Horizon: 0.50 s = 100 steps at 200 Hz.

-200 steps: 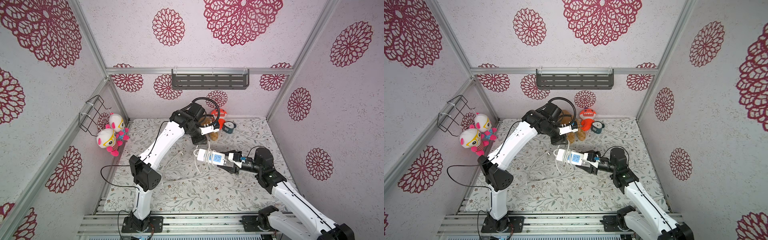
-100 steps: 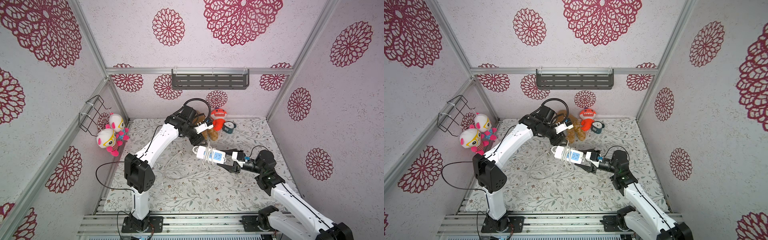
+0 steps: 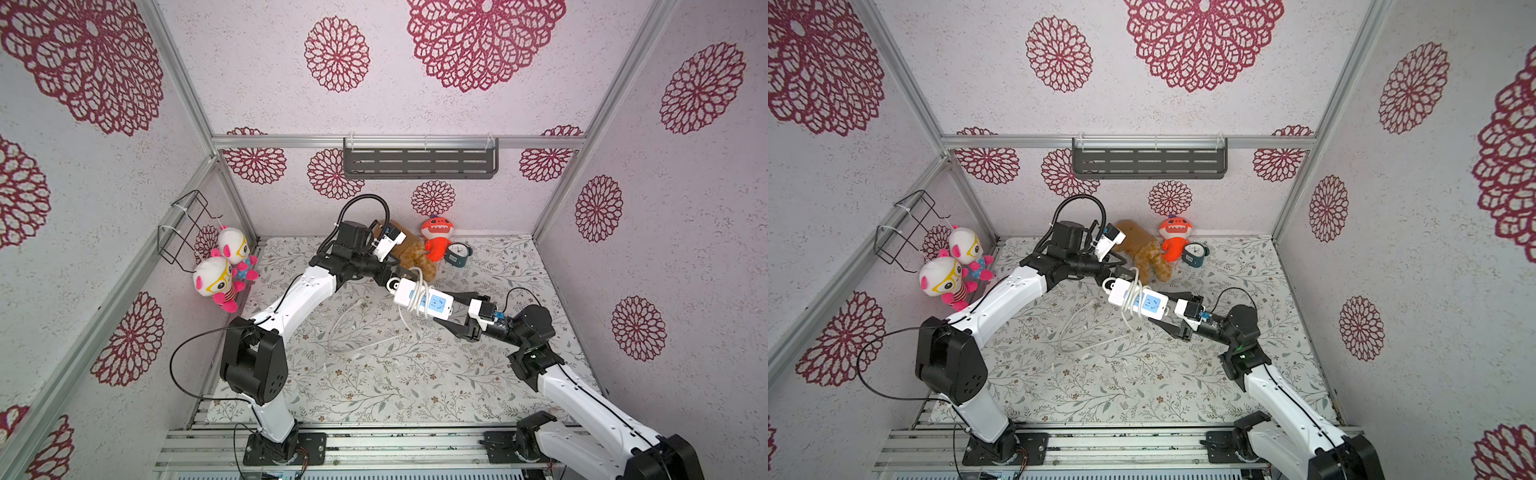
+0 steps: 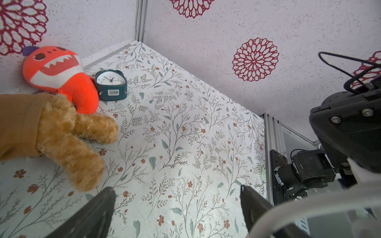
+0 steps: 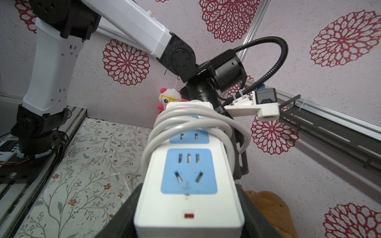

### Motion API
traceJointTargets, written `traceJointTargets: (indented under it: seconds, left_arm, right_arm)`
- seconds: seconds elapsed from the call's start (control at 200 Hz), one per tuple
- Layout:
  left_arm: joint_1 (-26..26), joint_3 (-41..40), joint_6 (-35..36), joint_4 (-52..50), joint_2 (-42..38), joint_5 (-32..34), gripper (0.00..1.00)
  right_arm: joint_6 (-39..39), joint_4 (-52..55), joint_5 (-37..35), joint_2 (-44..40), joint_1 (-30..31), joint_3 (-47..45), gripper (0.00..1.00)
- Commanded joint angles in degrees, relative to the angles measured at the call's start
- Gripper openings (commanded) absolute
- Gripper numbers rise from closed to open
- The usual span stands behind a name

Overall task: Wrap the cord around the power strip
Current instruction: Wrap the power cord around the power strip.

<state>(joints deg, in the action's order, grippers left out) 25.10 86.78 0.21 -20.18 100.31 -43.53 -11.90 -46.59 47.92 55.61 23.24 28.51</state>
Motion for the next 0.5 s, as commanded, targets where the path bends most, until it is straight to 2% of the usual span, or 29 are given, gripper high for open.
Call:
traceJointTargets:
  seconds: [0.0,0.29,0.495]
  left_arm:
    - [-0.20,-2.09,-4.34,7.02,-0.41,-2.46,0.97]
    - [0.84,-12.72,-11.80,19.65,-2.64,-2.58,1.00]
    - [3.51,-18.04,-16.17,27.05,-2.21,-1.40,0.95]
  right_arm:
    - [4.54,-12.67,-3.20,0.56,0.31,0.81,0.22]
    - [2.79,-9.82,-10.05,2.45,0.35,3.22,0.23]
    - [2.89,-11.33,-15.66,3.55,0.31,3.98,0.23]
